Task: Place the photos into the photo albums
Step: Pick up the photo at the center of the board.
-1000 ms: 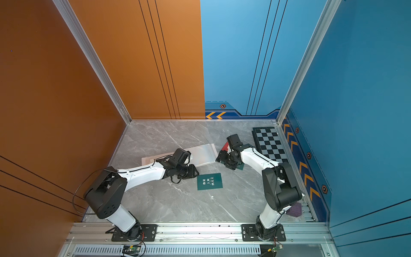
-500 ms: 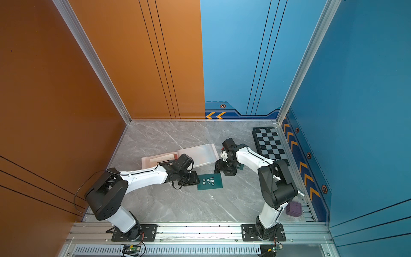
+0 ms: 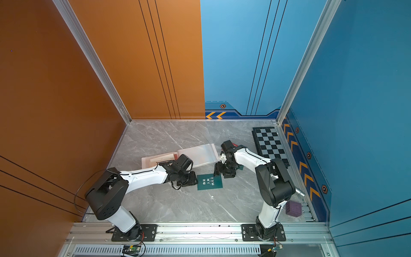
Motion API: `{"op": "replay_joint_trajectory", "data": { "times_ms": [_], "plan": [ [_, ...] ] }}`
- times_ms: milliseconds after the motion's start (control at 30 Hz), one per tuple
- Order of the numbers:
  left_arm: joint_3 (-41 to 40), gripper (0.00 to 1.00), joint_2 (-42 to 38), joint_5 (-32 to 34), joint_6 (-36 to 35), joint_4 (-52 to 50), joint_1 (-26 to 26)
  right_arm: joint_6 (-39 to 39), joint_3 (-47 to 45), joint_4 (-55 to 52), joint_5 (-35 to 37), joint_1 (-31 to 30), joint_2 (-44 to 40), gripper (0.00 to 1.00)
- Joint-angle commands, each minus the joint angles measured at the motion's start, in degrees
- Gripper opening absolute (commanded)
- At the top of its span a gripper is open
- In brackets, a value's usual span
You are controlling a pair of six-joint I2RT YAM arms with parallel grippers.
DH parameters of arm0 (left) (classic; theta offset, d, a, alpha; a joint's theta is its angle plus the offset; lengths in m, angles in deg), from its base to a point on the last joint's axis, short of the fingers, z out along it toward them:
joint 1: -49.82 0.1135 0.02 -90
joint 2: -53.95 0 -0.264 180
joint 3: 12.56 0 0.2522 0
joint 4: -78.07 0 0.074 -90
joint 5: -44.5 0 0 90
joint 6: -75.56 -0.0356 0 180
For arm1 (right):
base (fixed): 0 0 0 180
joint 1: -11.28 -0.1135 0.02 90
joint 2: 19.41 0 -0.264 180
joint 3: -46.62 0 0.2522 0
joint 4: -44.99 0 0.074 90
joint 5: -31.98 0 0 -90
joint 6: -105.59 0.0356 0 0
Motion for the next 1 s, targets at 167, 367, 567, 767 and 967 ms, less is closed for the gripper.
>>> {"op": "replay_joint_trajectory", "data": {
  "times_ms": [167, 367, 567, 767, 967],
  "plan": [
    [3.0, 0.37, 4.6, -0.8, -0.6, -1.4, -0.4, 1.4, -1.3, 1.2, -1.6, -0.1, 1.2, 0.69],
    [4.3, 0.37, 6.8, -1.6, -0.6, -1.4, -0.5, 2.4, -3.1, 2.5, -2.8, -0.1, 0.6, 0.69],
    [4.3, 0.37, 6.7, -2.0, -0.8, -1.4, -0.5, 2.7, -3.8, 3.6, -3.6, 0.1, 1.7, 0.68],
    [4.3, 0.37, 7.4, -2.2, -0.4, -1.4, -0.8, 4.0, -4.2, 5.9, -6.5, 0.2, 1.9, 0.67],
    [4.3, 0.37, 8.6, -2.1, 0.3, -1.5, -0.7, 4.9, -4.6, 8.1, -10.4, 0.9, 1.4, 0.67]
  ]
}}
